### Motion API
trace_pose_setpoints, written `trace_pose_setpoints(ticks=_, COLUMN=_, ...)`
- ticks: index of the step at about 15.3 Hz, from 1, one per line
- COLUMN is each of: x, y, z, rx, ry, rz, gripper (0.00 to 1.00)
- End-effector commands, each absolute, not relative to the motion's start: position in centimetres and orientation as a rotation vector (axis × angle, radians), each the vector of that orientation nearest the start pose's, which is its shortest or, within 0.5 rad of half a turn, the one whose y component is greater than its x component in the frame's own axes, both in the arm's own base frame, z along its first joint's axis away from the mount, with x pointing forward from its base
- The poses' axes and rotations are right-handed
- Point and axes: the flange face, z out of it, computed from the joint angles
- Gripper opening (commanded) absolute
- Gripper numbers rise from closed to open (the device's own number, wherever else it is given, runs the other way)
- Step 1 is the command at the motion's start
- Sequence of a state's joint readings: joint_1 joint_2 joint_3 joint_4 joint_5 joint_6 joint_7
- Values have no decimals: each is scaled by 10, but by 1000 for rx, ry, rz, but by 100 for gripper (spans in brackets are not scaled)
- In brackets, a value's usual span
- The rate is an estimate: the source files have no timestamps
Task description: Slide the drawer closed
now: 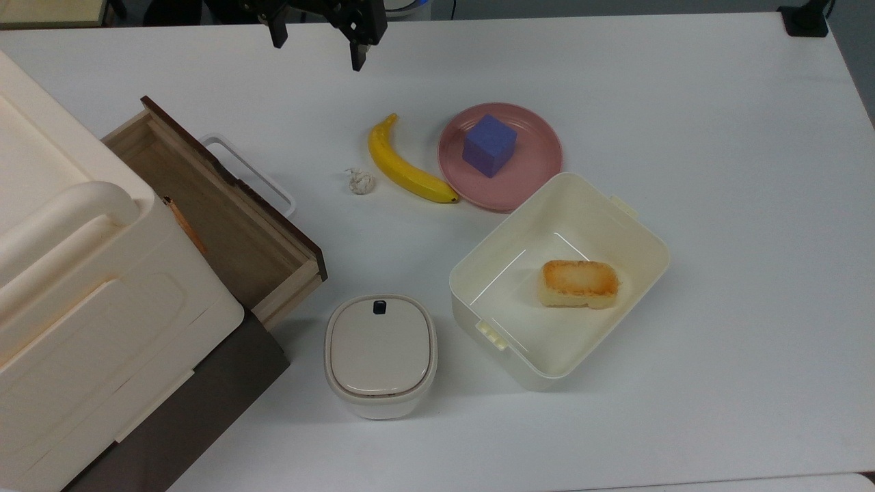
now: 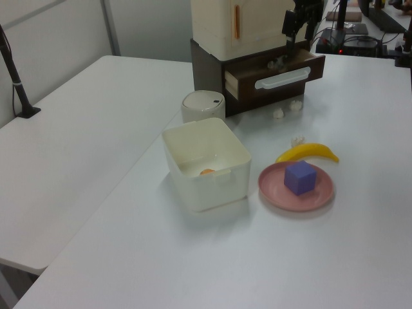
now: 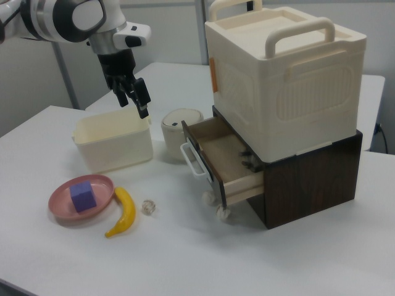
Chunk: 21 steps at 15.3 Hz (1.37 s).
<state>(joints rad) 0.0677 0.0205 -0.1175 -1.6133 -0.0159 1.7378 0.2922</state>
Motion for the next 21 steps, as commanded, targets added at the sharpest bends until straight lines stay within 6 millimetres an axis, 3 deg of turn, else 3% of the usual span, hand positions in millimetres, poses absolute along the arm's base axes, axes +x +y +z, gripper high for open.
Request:
trace_pose_setpoints(ticks=1, x=563, y=-29, z=608, rx=-3103, ry=554, rz=-74, gripper=100)
trace_pose_setpoints(ticks=5, x=551, y=-30, z=609, rx=-3132, ry=447, rz=79, gripper=100)
trace_pose_setpoints(ticks=9, x=551, y=-30, z=606, rx=-3132, ry=445, rz=89, gripper=98)
trace_pose_setpoints(ticks=15, x=553, y=-35, z=606, rx=-3112, ry=459, rz=74, gripper=49)
trace_pose_setpoints(ticks=21, x=552, y=-35, z=610, rx=-3097, ry=438, rz=66, gripper=31)
